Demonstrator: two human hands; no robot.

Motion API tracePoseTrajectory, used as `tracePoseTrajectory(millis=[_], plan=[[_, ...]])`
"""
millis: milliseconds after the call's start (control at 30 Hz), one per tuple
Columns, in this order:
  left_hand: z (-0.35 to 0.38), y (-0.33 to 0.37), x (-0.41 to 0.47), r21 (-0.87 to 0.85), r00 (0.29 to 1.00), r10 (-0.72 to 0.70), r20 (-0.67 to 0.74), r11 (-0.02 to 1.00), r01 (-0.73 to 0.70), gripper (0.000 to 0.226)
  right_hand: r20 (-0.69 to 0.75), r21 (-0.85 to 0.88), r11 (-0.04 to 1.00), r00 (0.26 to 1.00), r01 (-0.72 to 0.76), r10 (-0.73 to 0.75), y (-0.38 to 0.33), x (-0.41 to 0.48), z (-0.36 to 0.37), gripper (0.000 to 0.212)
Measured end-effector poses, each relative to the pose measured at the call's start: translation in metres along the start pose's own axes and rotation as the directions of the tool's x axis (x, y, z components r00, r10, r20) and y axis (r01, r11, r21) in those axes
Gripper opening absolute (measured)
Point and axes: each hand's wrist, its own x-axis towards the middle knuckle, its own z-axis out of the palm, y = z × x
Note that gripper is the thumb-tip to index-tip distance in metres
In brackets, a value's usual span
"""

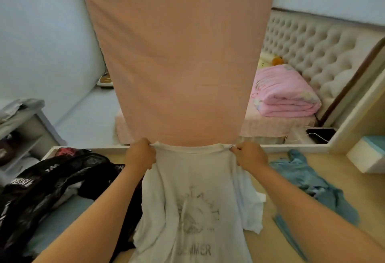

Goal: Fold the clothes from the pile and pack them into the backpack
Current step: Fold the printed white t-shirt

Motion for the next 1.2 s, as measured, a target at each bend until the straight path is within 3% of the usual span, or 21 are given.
tracePoseTrajectory(millis=[67, 133, 200, 233, 300, 333, 400, 500, 600, 700, 767, 867, 967, 1033, 1100, 1200], plan=[[0.026, -0.002, 0.023, -0.11, 0.995, -0.086, 0.049, 0.99, 0.091, 0.009, 0.022, 0.057, 0.997, 0.998, -0.057, 0.055, 0.005, 0.024, 0.027, 0.046], [0.052, -0.003, 0.041, -0.151, 0.995, -0.084, 0.05, 0.984, 0.09, 0.006, 0.037, 0.091, 0.994, 0.998, -0.058, 0.055, 0.012, 0.048, 0.056, 0.039], [0.084, -0.009, 0.055, -0.176, 0.992, -0.058, 0.115, 0.981, 0.078, 0.034, 0.158, 0.169, 0.985, 0.987, -0.014, -0.013, 0.02, 0.063, 0.085, 0.018], [0.099, -0.011, 0.056, -0.171, 0.984, -0.048, 0.169, 0.982, 0.077, 0.054, 0.259, 0.231, 0.973, 0.964, 0.004, -0.065, 0.025, 0.067, 0.099, 0.024], [0.128, -0.016, 0.052, -0.157, 0.968, -0.045, 0.245, 0.984, 0.085, 0.08, 0.408, 0.326, 0.945, 0.904, -0.016, -0.125, 0.036, 0.061, 0.12, 0.073], [0.142, -0.018, 0.048, -0.155, 0.962, -0.034, 0.272, 0.985, 0.078, 0.082, 0.415, 0.345, 0.938, 0.902, -0.036, -0.118, 0.046, 0.057, 0.132, 0.078], [0.17, -0.018, 0.034, -0.129, 0.96, 0.037, 0.277, 0.992, -0.002, 0.073, 0.33, 0.334, 0.941, 0.942, -0.051, -0.066, 0.068, 0.045, 0.151, 0.067], [0.211, -0.008, 0.012, -0.061, 0.928, 0.267, 0.261, 0.964, -0.26, 0.053, 0.334, 0.255, 0.953, 0.94, -0.161, 0.069, 0.106, 0.029, 0.176, 0.052], [0.247, 0.005, -0.005, -0.005, 0.814, 0.395, 0.425, 0.901, -0.435, 0.05, 0.369, 0.203, 0.972, 0.929, -0.117, 0.034, 0.129, 0.019, 0.184, 0.055], [0.275, 0.002, -0.01, 0.218, 0.755, 0.27, 0.598, 0.851, -0.477, 0.066, 0.457, -0.023, 0.997, 0.888, 0.07, -0.052, 0.155, 0.018, 0.19, 0.065], [0.288, -0.005, -0.009, 0.318, 0.753, 0.211, 0.623, 0.811, -0.491, 0.074, 0.471, -0.228, 0.973, 0.879, 0.039, 0.075, 0.176, 0.025, 0.188, 0.068], [0.299, -0.009, -0.009, 0.326, 0.735, 0.256, 0.628, 0.771, -0.547, 0.085, 0.448, -0.436, 0.9, 0.865, -0.009, 0.226, 0.183, 0.041, 0.178, 0.068], [0.312, 0.008, -0.007, 0.293, 0.69, 0.263, 0.674, 0.763, -0.576, 0.093, 0.275, -0.491, 0.871, 0.952, 0.021, 0.132, 0.159, 0.044, 0.186, 0.066], [0.315, 0.023, -0.005, 0.249, 0.687, 0.272, 0.674, 0.792, -0.558, 0.086, 0.23, -0.346, 0.936, 0.973, 0.062, 0.02, 0.135, 0.034, 0.201, 0.066], [0.31, 0.03, -0.001, 0.167, 0.74, 0.327, 0.587, 0.846, -0.507, 0.066, 0.333, -0.221, 0.955, 0.936, 0.196, -0.115, 0.113, 0.02, 0.218, 0.062], [0.281, 0.014, 0.003, 0.091, 0.898, 0.366, 0.245, 0.913, -0.397, 0.04, 0.502, -0.254, 0.927, 0.857, 0.275, -0.116, 0.101, 0.009, 0.234, 0.068]])
